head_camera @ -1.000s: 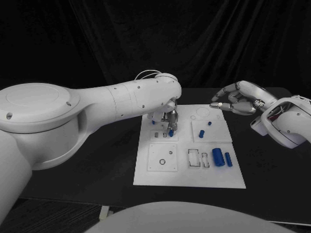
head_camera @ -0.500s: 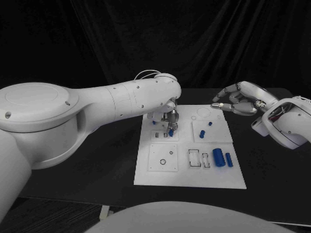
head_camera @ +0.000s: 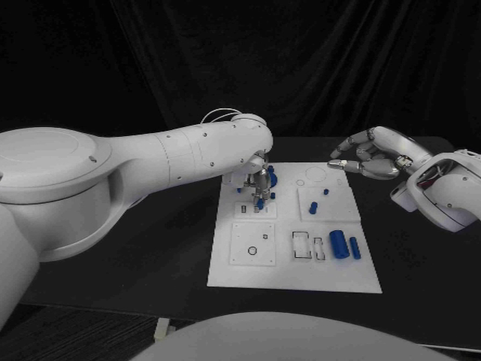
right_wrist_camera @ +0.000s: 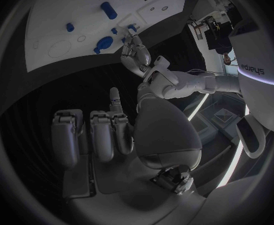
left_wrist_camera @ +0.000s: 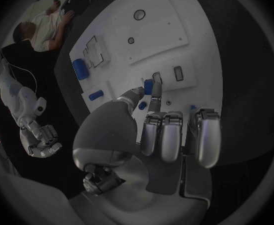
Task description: Assemble the parts on the task board
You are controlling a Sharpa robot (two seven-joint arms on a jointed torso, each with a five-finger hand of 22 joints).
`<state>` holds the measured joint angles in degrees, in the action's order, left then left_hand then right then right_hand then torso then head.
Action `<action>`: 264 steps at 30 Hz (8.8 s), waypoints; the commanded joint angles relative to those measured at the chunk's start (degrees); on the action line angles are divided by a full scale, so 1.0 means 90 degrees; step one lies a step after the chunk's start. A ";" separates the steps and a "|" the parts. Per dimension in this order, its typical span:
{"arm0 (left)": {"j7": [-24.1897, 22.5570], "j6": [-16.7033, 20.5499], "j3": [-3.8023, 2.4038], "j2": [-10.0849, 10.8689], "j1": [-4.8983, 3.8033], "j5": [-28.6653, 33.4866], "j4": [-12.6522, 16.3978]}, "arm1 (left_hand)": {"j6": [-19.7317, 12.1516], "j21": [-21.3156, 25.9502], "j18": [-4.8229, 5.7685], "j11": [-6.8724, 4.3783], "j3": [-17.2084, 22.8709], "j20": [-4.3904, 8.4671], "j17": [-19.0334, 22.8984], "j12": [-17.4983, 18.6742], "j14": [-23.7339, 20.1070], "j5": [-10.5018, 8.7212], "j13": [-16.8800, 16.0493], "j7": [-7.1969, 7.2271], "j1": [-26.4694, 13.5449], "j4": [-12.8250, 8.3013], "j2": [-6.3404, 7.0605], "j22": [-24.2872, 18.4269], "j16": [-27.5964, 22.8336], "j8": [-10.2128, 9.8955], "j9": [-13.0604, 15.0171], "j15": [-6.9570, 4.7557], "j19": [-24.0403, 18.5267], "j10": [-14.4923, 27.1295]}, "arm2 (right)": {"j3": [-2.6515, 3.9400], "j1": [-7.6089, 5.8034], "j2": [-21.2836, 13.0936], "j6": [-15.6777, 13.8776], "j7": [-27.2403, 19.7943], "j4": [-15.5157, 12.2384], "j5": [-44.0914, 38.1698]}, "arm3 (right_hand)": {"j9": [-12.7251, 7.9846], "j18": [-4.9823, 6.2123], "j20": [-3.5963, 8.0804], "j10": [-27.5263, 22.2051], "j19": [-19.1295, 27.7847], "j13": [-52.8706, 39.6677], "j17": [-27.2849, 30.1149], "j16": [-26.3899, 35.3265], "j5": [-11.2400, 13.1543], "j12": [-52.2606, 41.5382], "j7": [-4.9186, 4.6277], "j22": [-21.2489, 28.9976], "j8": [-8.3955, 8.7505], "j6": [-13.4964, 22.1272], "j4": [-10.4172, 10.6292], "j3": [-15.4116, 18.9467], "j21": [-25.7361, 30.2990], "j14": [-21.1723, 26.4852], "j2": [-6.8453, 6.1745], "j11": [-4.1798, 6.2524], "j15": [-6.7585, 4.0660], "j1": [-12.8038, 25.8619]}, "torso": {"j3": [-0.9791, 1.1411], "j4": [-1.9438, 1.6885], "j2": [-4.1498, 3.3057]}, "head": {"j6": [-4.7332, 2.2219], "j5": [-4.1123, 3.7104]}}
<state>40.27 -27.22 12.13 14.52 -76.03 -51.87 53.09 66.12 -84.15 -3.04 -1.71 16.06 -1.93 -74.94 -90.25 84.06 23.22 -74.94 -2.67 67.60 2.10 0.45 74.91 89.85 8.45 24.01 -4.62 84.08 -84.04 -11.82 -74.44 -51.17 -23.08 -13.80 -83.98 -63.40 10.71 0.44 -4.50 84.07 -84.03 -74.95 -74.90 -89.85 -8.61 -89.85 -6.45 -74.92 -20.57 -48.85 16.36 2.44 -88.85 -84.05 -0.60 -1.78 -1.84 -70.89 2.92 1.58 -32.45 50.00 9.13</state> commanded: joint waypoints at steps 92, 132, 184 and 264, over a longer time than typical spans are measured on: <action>0.0317 0.0724 0.0002 0.0734 0.0062 -0.0479 0.1148 | 0.0016 0.0293 0.0019 -0.0084 0.0568 0.0094 -0.1673 0.0028 0.0660 0.0004 -0.1673 0.0085 -0.0555 0.0076 -0.0007 0.0428 0.0017 0.0119 0.0393 -0.0088 -0.0053 -0.0662 | 0.0004 0.0238 0.0098 0.0195 0.0280 0.0062 -0.0001 | -0.0001 0.0017 -0.0067 0.0659 -0.0507 -0.1672 -0.1677 -0.0016 -0.0138 -0.0017 -0.0023 -0.1589 0.0027 -0.0040 -0.0060 0.0047 0.0084 -0.0661 0.0089 -0.0053 0.0070 -0.0192 | -0.0007 0.0003 0.0000 | 0.0000 0.0269; 0.0314 0.0654 0.0002 0.0766 0.0130 -0.0479 0.1188 | -0.0015 0.0382 0.0002 -0.0095 0.0737 0.0106 -0.1673 0.0028 0.0660 0.0011 -0.1673 0.0095 -0.0529 -0.0017 0.0041 0.0353 0.0017 0.0127 0.0500 -0.0100 -0.0084 -0.0662 | 0.0004 0.0290 0.0110 0.0205 0.0279 0.0101 -0.0001 | -0.0003 0.0019 -0.0070 0.0659 -0.0502 -0.1672 -0.1677 -0.0016 -0.0157 -0.0017 -0.0026 -0.1586 0.0033 -0.0039 -0.0065 0.0051 0.0091 -0.0661 0.0096 -0.0055 0.0072 -0.0222 | -0.0010 0.0006 -0.0012 | 0.0000 0.0270; 0.0267 0.0700 0.0003 0.0657 0.0138 -0.0430 0.1094 | -0.0082 0.0493 -0.0004 -0.0097 0.0816 0.0111 -0.1673 0.0028 0.0660 -0.1085 -0.1673 0.0095 -0.0740 -0.0116 0.0165 0.0336 0.0017 0.0153 0.0847 -0.0101 -0.0065 -0.0662 | 0.0004 0.0297 0.0106 0.0268 0.0299 0.0104 -0.0001 | -0.0007 0.0025 -0.0073 0.0659 -0.0487 -0.1672 -0.1677 -0.0016 -0.0173 -0.0017 -0.0030 -0.1578 0.0045 -0.0031 -0.0067 0.0063 0.0111 -0.0661 0.0106 -0.0060 0.0075 -0.0256 | -0.0012 0.0005 -0.0013 | 0.0000 0.0279; 0.0039 0.1863 -0.0003 0.1757 -0.0401 -0.0189 0.2149 | -0.0309 0.0660 -0.0018 -0.0037 -0.1424 0.0071 -0.1673 0.0028 0.0660 -0.2166 -0.1673 0.0039 -0.1316 0.1606 -0.0052 0.0388 0.0017 0.0089 0.1401 -0.0057 -0.0026 -0.0662 | 0.0004 0.0362 -0.0003 0.0244 0.0214 0.0112 -0.0001 | -0.0011 0.0032 -0.0080 0.0659 -0.0471 -0.1672 -0.1677 -0.0016 -0.0182 -0.0017 -0.0037 -0.1569 0.0057 -0.0030 -0.0042 0.0096 0.0133 -0.0661 0.0125 -0.0066 0.0081 -0.0256 | -0.0013 0.0008 0.0002 | 0.0000 0.0197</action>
<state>40.35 -13.20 12.18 30.15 -79.18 -54.43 71.98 63.07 -78.01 -3.06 -2.23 3.48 -1.32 -74.90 -90.25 84.05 3.73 -74.94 -2.23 55.51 16.68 -0.08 74.91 89.85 9.11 36.59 -5.41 83.46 -84.13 -11.82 -71.30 -51.08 -20.30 -11.92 -82.78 -63.39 10.66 0.44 -4.91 83.84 -84.03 -74.90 -74.90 -89.85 -9.94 -89.85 -6.65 -74.95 -20.34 -49.04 15.90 2.93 -87.84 -84.00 0.39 -1.96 -1.48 -72.76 2.71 1.61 -32.47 50.00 10.94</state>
